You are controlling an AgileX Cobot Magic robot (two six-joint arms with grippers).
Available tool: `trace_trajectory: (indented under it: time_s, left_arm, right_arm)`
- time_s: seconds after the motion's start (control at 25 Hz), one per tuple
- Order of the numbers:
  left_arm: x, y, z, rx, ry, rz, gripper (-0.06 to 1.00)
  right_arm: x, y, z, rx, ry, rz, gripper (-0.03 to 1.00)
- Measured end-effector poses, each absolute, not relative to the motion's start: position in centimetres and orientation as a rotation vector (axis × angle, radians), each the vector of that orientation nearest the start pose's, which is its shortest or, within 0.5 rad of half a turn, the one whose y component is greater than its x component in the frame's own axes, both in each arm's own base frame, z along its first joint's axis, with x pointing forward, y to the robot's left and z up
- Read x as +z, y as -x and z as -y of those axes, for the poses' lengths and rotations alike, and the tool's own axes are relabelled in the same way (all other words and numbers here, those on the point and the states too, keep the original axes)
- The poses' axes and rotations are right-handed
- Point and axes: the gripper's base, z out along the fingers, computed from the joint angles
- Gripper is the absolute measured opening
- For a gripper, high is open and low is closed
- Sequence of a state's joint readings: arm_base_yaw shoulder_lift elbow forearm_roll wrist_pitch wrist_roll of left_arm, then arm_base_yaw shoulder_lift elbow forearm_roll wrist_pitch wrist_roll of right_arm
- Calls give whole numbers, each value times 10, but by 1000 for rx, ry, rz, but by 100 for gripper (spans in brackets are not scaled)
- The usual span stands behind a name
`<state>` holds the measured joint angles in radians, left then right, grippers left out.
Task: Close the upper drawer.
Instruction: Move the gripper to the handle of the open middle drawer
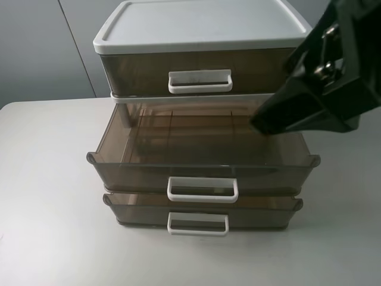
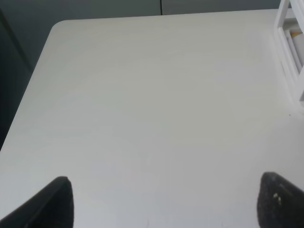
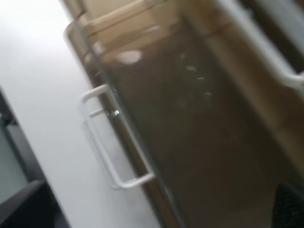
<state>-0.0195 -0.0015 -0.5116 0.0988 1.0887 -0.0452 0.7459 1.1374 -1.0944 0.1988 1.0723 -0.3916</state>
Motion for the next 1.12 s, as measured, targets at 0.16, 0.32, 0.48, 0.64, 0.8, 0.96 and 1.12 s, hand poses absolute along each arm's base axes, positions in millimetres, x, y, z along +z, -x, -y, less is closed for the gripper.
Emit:
trace_trajectory:
  time_s: [0.16,0.32,0.48,0.64,0.8,0.96,1.12]
  left_arm:
    - [279,8,-8,78,33,-2056,74]
    - [279,8,-8,78,33,-2056,74]
    - [279,8,-8,78,33,-2056,74]
    - [279,8,-8,78,33,-2056,74]
    - [279,8,-8,78,33,-2056,74]
    - [279,8,-8,78,33,-2056,74]
    - [279,8,-8,78,33,-2056,74]
  right_arm:
    - [332,-137,-192,392,1618,-2183,70]
    - [319,-123,-214,396,1809,-2109,70]
    - [303,-121,-228,383,1892,-2125,70]
    - [285,-121,-242,364,1986,-2133,70]
    - [266,-124,-252,337,2066,-2149,70]
    - [250,-130,-257,278,2117,-2163,70]
    - [246,-135,-260,235,2112,-2134,70]
